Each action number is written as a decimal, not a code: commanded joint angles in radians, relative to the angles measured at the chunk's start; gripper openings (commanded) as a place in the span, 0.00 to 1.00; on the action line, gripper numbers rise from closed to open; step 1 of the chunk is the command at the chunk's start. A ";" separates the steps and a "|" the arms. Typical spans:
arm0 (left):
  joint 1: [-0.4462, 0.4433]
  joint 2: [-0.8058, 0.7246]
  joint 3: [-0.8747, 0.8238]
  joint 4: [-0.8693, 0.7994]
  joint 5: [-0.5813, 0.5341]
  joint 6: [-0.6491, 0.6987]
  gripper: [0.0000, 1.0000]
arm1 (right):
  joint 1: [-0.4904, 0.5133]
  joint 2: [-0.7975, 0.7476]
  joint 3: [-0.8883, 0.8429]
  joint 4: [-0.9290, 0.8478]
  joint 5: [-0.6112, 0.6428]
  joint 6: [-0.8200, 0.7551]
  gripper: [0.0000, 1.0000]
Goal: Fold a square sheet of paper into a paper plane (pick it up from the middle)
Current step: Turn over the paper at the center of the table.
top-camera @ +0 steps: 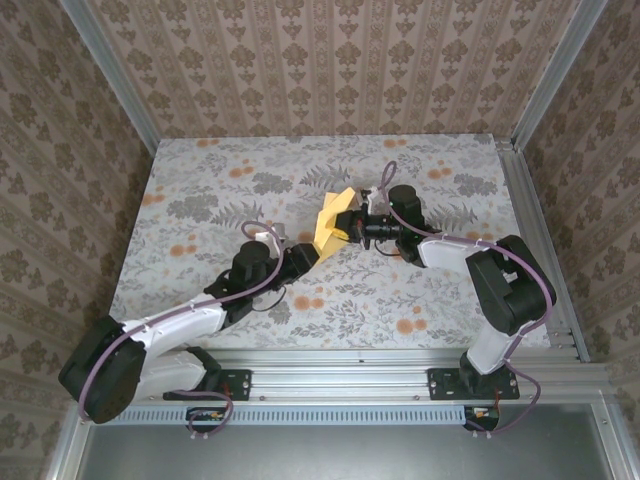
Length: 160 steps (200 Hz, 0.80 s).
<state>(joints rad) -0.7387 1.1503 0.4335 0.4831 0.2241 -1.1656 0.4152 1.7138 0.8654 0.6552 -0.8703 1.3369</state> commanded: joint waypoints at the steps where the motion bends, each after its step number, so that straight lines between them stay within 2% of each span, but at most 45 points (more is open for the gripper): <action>1: 0.016 -0.027 0.025 0.014 0.022 0.021 0.32 | -0.009 -0.003 -0.019 0.040 -0.024 0.005 0.00; 46: 0.033 -0.049 0.026 -0.005 0.040 0.038 0.17 | -0.009 0.012 -0.029 0.064 -0.024 0.016 0.00; 70: 0.043 -0.049 0.028 -0.020 0.058 0.049 0.16 | -0.010 0.017 -0.032 0.082 -0.026 0.028 0.00; 85: 0.049 -0.036 0.036 -0.029 0.080 0.049 0.21 | -0.009 0.023 -0.037 0.100 -0.027 0.041 0.00; 113: 0.058 -0.017 0.044 -0.027 0.102 0.050 0.24 | -0.011 0.034 -0.039 0.133 -0.031 0.063 0.00; 144: 0.069 -0.002 0.043 -0.029 0.117 0.047 0.45 | -0.016 0.039 -0.038 0.156 -0.033 0.080 0.00; 160: 0.070 0.005 0.045 0.000 0.129 0.039 0.51 | -0.016 0.040 -0.036 0.157 -0.035 0.083 0.00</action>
<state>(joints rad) -0.6773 1.1419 0.4484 0.4503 0.3172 -1.1324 0.4053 1.7363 0.8337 0.7624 -0.8772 1.3964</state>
